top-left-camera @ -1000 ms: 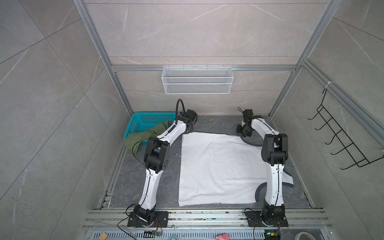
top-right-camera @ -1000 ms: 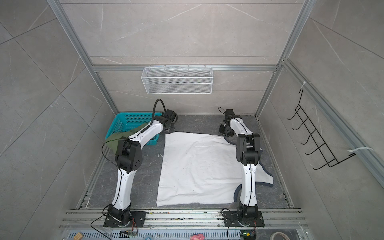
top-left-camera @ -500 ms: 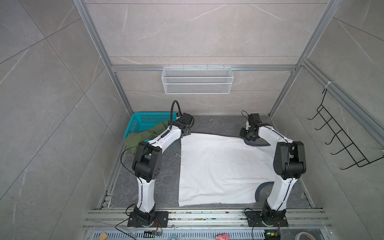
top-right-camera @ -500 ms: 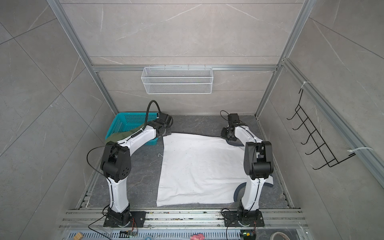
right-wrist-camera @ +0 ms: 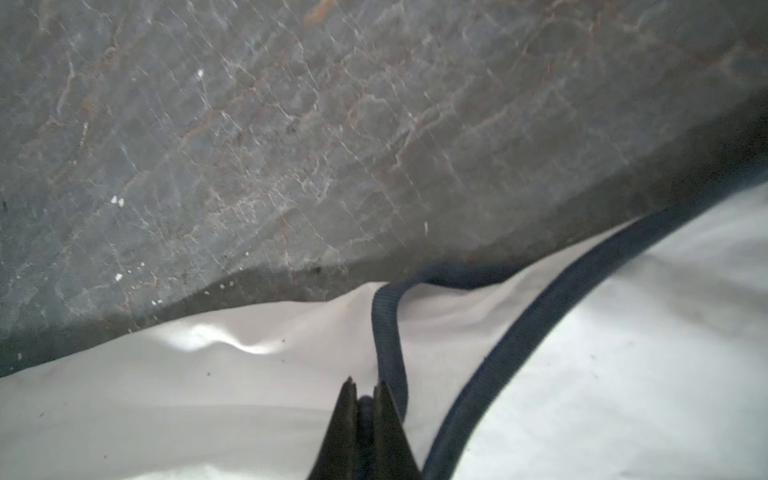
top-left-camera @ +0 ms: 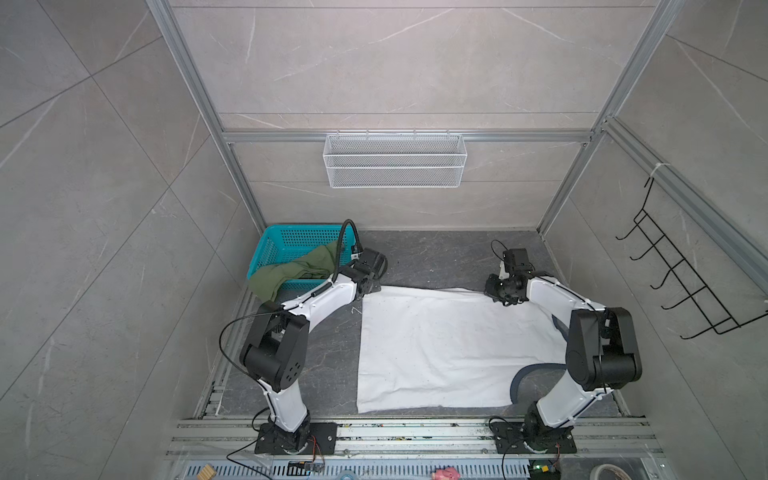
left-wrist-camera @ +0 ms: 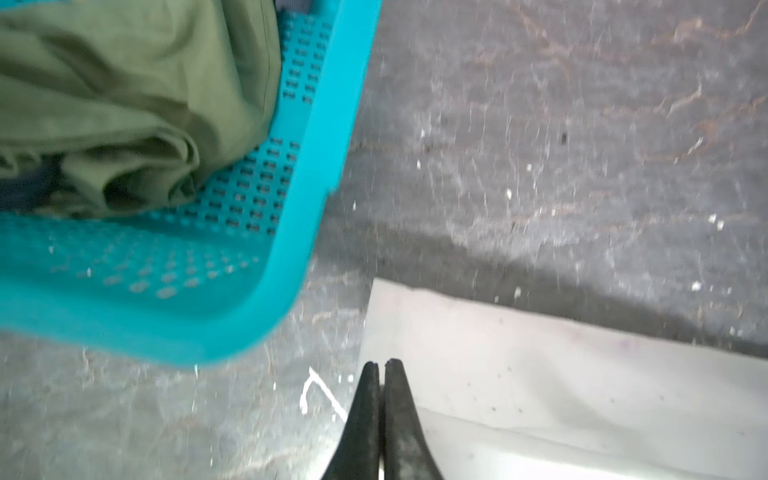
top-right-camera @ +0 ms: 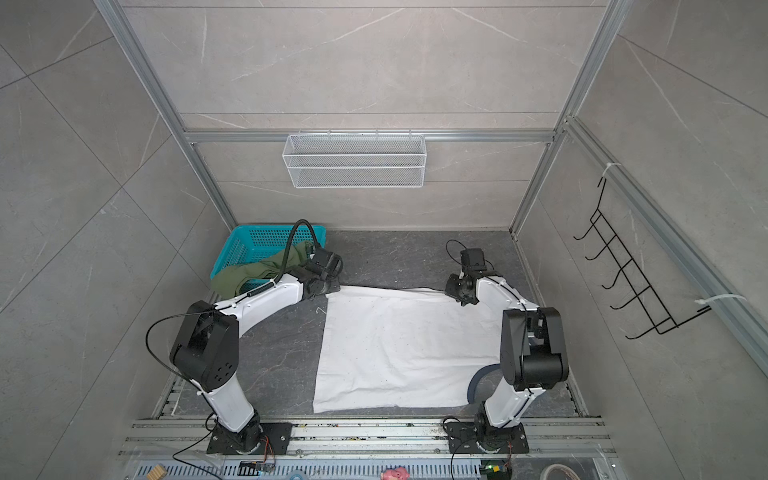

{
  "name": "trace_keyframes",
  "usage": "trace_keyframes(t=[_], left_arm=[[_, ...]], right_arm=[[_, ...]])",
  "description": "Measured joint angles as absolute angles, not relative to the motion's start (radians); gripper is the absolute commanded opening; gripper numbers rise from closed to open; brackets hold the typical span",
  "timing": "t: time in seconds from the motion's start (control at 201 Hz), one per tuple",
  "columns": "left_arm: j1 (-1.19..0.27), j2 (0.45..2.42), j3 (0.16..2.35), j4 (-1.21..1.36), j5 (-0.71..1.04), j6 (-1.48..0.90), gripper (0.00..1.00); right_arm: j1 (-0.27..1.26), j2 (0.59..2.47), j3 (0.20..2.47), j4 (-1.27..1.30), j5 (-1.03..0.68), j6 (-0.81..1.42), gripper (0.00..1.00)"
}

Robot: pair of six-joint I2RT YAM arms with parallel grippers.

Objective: Fold and stack the tank tops

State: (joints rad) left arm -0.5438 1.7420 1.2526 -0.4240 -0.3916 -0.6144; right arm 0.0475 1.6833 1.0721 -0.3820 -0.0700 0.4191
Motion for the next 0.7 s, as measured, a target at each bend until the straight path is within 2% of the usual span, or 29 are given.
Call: trace_keyframes(t=[0.139,0.224,0.274,0.393,0.483,0.602,0.702], left_arm=[[-0.57,1.686,1.156,-0.415,-0.394,-0.651,0.0],[-0.58,1.663,1.102,-0.405,-0.391,-0.672,0.0],[-0.585,1.658,1.077,-0.399,-0.391,-0.682,0.05],[-0.598,1.657,1.013,-0.388,-0.391,-0.711,0.11],[-0.607,1.654,0.977,-0.39,-0.392,-0.728,0.26],[-0.612,1.627,0.956,-0.401,-0.391,-0.74,0.34],[-0.612,1.591,0.957,-0.402,-0.392,-0.743,0.39]], right_arm=[[0.047,1.633,0.989,-0.366,-0.067,0.445,0.14],[0.047,1.601,0.951,-0.364,-0.063,0.467,0.24],[0.047,1.585,0.933,-0.364,-0.062,0.472,0.31],[0.046,1.551,0.895,-0.365,-0.063,0.492,0.34],[0.046,1.526,0.878,-0.378,-0.063,0.5,0.41],[0.046,1.494,0.879,-0.398,-0.064,0.502,0.42],[0.046,1.498,0.9,-0.41,-0.08,0.504,0.48]])
